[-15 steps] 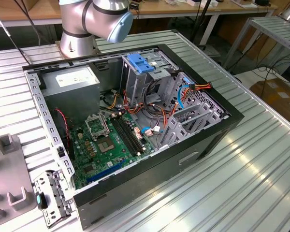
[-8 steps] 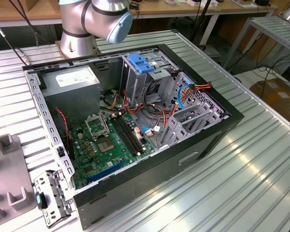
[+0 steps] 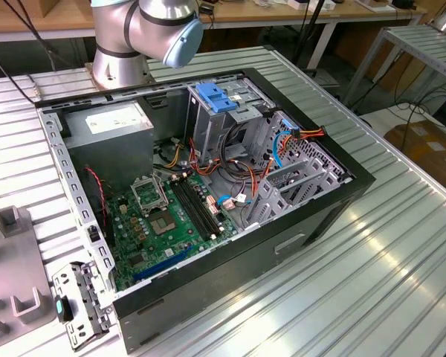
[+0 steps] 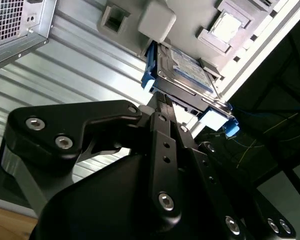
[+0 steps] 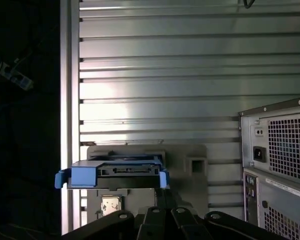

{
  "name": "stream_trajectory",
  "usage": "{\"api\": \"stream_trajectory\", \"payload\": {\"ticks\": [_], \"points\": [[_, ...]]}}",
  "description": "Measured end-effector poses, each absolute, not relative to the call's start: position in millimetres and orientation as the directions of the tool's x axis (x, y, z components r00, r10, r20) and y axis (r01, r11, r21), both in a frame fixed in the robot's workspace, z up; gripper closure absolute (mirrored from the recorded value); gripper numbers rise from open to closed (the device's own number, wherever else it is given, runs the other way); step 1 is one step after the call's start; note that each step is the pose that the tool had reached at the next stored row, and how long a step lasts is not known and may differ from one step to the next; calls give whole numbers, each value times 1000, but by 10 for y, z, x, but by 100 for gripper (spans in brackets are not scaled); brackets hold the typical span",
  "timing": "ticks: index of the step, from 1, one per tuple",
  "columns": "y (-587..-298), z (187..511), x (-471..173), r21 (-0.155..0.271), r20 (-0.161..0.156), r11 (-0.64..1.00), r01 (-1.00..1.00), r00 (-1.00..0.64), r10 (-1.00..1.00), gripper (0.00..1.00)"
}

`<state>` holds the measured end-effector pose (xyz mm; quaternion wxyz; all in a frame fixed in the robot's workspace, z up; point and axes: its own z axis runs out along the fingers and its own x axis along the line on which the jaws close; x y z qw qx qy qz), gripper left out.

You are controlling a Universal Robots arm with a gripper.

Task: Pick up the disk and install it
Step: 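Reach for the disk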

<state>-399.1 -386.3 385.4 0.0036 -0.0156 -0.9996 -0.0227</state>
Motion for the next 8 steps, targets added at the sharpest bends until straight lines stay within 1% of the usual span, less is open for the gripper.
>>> {"api": "stream_trajectory", "payload": {"ticks": [8], "points": [[-3841, 3842, -4333, 45, 8, 998, 31, -999, 31, 89]]}}
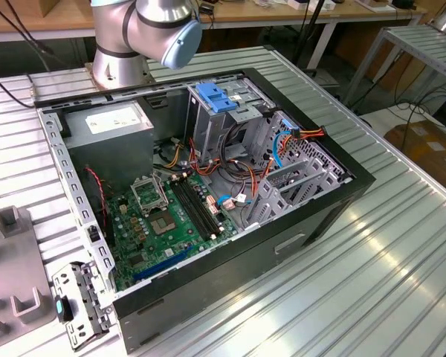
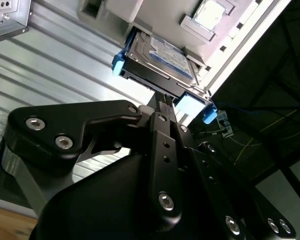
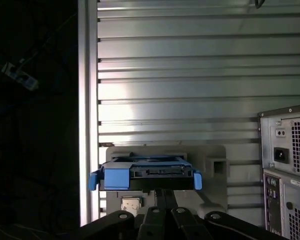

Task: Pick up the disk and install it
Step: 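Reach for the disk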

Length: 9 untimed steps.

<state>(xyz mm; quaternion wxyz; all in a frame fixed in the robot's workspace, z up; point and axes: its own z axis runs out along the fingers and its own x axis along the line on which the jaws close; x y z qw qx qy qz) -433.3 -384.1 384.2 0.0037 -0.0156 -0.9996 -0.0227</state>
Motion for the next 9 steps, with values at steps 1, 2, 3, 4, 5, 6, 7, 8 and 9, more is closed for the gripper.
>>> {"api": "stream_trajectory", "payload": {"ticks": [1, 2, 3, 4, 5, 6, 7, 8, 9], "points": [[-3840, 3841, -4354, 45, 8, 998, 31, -999, 31, 89], [-3838, 3840, -4381, 45, 8, 998, 31, -999, 31, 89], [-3837, 3839, -4410, 45, 8, 998, 31, -999, 31, 89], [-3836, 3838, -4432, 45, 8, 998, 31, -999, 31, 89], [-3834, 3837, -4461, 45, 8, 998, 31, -999, 31, 89], [-3832, 3835, -4496, 45, 8, 998, 31, -999, 31, 89], [-3830, 3834, -4544, 45, 8, 998, 31, -999, 31, 89], [-3828, 3833, -4569, 45, 8, 998, 31, -999, 31, 89], [-3827, 3832, -4587, 45, 8, 998, 31, -999, 31, 89]]}}
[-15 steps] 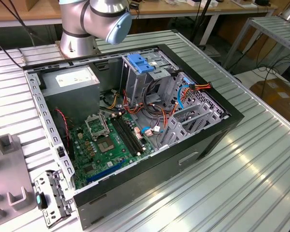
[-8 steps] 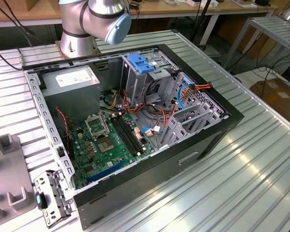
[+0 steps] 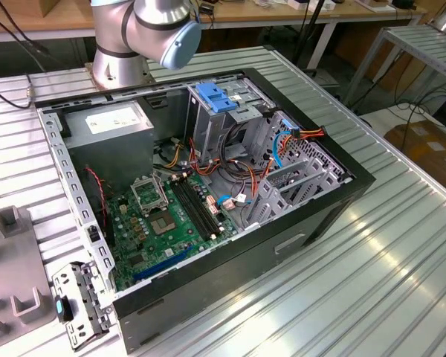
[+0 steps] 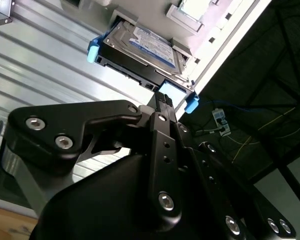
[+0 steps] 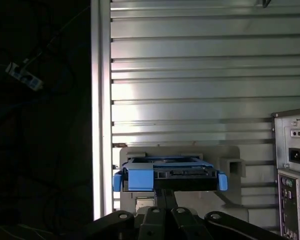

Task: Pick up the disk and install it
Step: 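Reach for the disk, then pick up the disk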

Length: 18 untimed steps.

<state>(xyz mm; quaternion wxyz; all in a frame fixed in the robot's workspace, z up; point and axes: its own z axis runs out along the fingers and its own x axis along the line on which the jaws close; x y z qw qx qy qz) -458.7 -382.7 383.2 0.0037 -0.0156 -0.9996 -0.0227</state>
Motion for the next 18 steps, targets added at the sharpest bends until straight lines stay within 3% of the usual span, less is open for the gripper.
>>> {"api": "stream_trajectory", "payload": {"ticks": [18], "points": [[-3818, 3829, -4690, 45, 8, 998, 31, -999, 31, 89]]}}
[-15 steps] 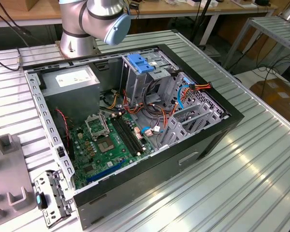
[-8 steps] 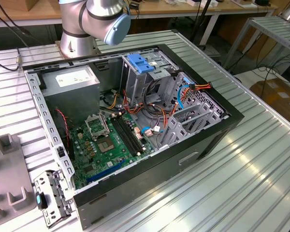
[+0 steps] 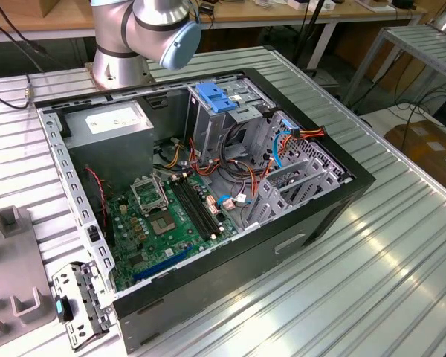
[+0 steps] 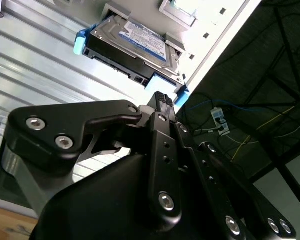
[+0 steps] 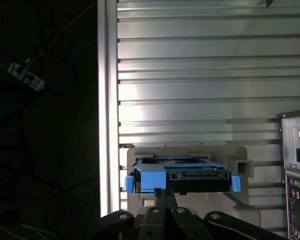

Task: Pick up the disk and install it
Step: 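Pick up the disk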

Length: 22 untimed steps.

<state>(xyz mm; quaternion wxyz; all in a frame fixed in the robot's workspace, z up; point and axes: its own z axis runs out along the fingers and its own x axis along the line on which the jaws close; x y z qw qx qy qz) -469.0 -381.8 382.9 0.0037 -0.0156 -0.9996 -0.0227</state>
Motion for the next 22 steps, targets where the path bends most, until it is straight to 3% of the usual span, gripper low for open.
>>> {"api": "stream_trajectory", "payload": {"ticks": [22], "points": [[-3820, 3829, -4689, 45, 8, 910, -411, -911, -412, 89]]}}
